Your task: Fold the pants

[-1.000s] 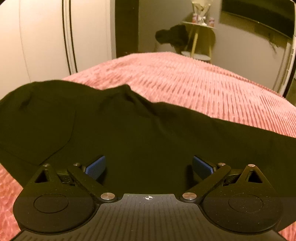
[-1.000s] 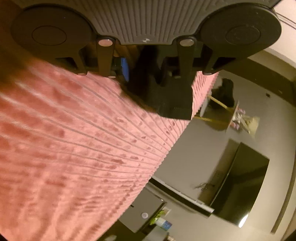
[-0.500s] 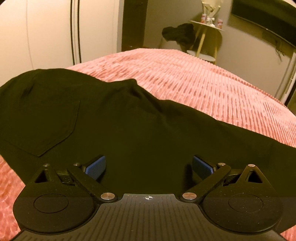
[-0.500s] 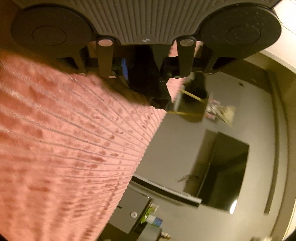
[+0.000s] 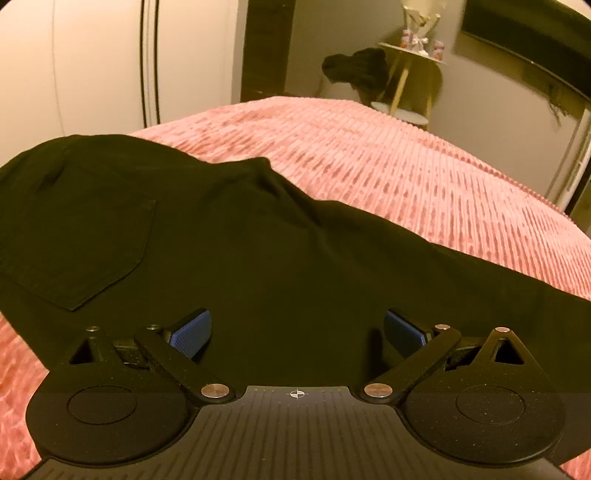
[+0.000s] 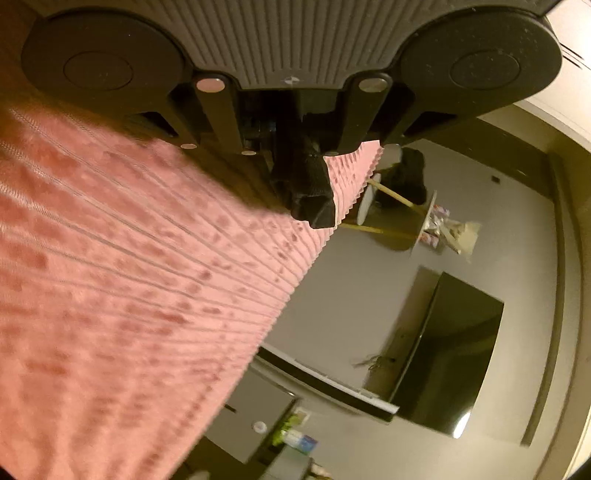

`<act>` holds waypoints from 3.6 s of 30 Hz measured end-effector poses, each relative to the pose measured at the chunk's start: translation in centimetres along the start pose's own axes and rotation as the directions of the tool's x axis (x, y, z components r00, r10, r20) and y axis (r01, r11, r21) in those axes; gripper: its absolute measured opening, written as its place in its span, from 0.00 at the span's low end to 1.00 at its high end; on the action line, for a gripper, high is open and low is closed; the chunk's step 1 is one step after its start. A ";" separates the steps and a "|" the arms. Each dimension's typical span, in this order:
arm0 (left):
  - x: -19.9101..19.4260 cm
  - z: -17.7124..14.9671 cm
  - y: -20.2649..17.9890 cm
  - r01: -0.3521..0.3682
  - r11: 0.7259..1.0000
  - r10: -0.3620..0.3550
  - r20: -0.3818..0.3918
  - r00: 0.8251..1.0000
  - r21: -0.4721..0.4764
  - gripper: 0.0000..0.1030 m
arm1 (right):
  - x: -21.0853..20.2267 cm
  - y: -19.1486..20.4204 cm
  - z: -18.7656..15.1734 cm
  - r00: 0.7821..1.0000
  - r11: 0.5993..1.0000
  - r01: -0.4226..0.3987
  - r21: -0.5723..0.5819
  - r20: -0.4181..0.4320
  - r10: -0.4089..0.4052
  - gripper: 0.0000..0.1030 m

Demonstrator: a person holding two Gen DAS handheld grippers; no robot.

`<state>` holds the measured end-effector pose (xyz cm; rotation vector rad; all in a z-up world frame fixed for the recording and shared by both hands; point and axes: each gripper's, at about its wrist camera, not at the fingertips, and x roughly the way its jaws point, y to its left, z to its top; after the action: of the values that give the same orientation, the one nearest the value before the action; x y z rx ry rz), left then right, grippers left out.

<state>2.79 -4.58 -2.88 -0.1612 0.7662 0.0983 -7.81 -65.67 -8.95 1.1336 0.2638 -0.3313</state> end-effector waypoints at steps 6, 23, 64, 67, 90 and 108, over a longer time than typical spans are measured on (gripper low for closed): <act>-0.5 0.1 -0.2 0.027 1.000 -0.027 0.017 0.999 0.005 0.99 | -1.9 9.1 -2.3 0.997 0.966 -0.076 -0.246 0.013 0.082 0.10; -2.3 0.4 0.9 0.161 0.986 -0.158 0.059 0.986 -0.040 0.99 | 4.0 20.6 -24.2 0.763 0.804 -0.262 -0.533 -0.625 -0.166 0.75; 6.7 -0.4 -10.8 0.451 0.821 -0.561 -0.349 0.751 -0.350 0.18 | 3.3 10.7 -15.8 0.869 0.988 0.039 -0.151 -0.484 -0.108 0.20; 6.3 -0.1 -10.8 0.451 0.820 -0.561 -0.342 0.754 -0.351 0.14 | 3.3 10.7 -15.8 0.868 0.989 0.024 -0.143 -0.488 -0.092 0.28; 2.7 2.0 0.1 0.340 0.937 -0.348 -0.195 0.917 -0.075 0.34 | 5.0 18.1 -21.7 0.757 0.791 -0.052 -0.609 -0.541 -0.366 0.05; 0.5 2.0 3.9 0.512 0.848 -0.519 -0.012 0.855 -0.136 0.15 | 8.4 20.4 -21.8 0.948 0.826 -0.022 -0.563 -0.273 -0.161 0.12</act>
<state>3.94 -0.37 -2.25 -0.4910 0.7418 -0.3732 7.01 -38.96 -3.69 0.5810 0.6414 -0.1190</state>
